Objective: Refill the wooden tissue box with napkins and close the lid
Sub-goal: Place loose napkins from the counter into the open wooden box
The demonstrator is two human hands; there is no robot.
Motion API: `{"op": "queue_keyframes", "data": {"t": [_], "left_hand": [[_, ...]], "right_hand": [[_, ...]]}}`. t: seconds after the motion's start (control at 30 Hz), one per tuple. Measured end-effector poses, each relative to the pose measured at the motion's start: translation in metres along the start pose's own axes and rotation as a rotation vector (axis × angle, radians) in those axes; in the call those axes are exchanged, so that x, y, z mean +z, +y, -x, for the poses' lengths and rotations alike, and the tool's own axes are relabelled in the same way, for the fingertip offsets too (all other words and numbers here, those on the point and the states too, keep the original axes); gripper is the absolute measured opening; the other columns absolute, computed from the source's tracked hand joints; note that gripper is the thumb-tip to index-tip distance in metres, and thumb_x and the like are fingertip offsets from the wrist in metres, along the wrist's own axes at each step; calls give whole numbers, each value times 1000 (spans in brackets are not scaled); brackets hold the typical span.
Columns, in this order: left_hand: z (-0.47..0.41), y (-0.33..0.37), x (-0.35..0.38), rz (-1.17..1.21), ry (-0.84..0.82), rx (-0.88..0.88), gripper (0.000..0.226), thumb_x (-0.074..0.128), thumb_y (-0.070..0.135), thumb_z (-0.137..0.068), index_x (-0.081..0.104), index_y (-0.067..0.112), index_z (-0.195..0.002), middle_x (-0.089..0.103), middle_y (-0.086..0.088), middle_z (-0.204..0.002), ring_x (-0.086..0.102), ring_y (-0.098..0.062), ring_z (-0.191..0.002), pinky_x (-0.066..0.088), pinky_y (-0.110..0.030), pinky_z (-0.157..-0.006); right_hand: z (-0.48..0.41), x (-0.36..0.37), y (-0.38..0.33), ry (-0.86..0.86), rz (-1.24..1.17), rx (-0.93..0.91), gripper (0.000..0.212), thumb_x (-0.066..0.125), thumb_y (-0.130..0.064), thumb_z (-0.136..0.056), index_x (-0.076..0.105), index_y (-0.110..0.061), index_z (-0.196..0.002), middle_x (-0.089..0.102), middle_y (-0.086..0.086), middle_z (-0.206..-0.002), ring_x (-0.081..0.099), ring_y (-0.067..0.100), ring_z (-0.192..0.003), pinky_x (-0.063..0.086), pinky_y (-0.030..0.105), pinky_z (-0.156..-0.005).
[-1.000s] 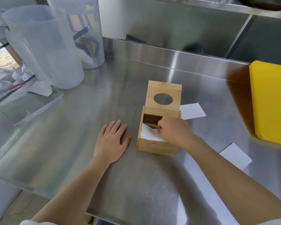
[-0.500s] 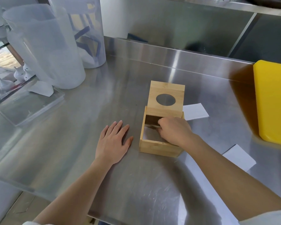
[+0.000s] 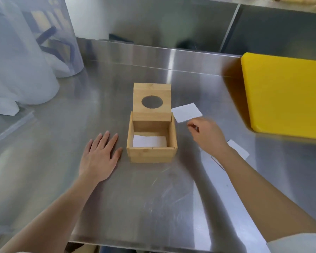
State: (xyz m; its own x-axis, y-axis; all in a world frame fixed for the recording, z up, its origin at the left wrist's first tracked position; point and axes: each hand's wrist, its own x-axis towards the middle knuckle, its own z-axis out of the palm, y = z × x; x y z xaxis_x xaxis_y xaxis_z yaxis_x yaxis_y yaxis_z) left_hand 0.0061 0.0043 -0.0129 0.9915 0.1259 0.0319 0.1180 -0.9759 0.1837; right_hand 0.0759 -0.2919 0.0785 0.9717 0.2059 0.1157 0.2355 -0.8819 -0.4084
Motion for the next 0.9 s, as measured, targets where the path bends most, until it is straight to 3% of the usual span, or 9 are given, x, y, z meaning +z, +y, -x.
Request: {"op": "queue_keyframes", "data": {"t": [0.2,0.33,0.5,0.7,0.8,0.9], "left_hand": [[-1,2,-2,-4,-14,-11,53,27,48,-94,24,30,-145,20,0,-156,14,-20,-144,9,-38,-116],[1,3,-4,8,-20,-7,53,28,47,-95,25,29,-145,21,-1,-156,15,-20,-143,9,-38,-116],[3,6,-7,26,-17,-9,53,29,46,-95,26,28,-144,22,-2,-155,15,-20,-143,10,-38,-116],[5,6,-9,31,-26,-2,53,29,45,-95,27,26,-144,23,-3,-155,16,-20,-143,10,-39,-116],[5,5,-10,32,-24,-6,53,29,46,-95,27,26,-144,23,-2,-155,16,-20,-143,11,-38,-116],[4,5,-10,35,-17,0,52,30,45,-95,28,26,-144,24,-2,-155,16,-20,-143,11,-39,-116]], "right_hand": [[17,-18,60,-179,242,32,25,54,3,-83,71,-13,-93,59,10,-106,55,30,-98,51,42,-83],[20,-39,85,-386,453,16,35,55,2,-84,64,-22,-106,54,9,-116,50,27,-105,40,29,-78],[21,-41,96,-520,550,35,48,65,-20,-82,47,-31,-125,48,7,-124,40,25,-116,30,37,-95],[24,-34,102,-493,595,109,45,57,-62,-77,53,-24,-102,50,4,-104,35,17,-95,29,39,-93],[30,-26,101,-460,552,125,48,52,-64,-78,58,-23,-101,45,1,-92,35,17,-90,28,38,-86],[33,-32,99,-455,389,170,35,60,-57,-78,52,-26,-93,52,0,-96,41,17,-92,22,34,-81]]}}
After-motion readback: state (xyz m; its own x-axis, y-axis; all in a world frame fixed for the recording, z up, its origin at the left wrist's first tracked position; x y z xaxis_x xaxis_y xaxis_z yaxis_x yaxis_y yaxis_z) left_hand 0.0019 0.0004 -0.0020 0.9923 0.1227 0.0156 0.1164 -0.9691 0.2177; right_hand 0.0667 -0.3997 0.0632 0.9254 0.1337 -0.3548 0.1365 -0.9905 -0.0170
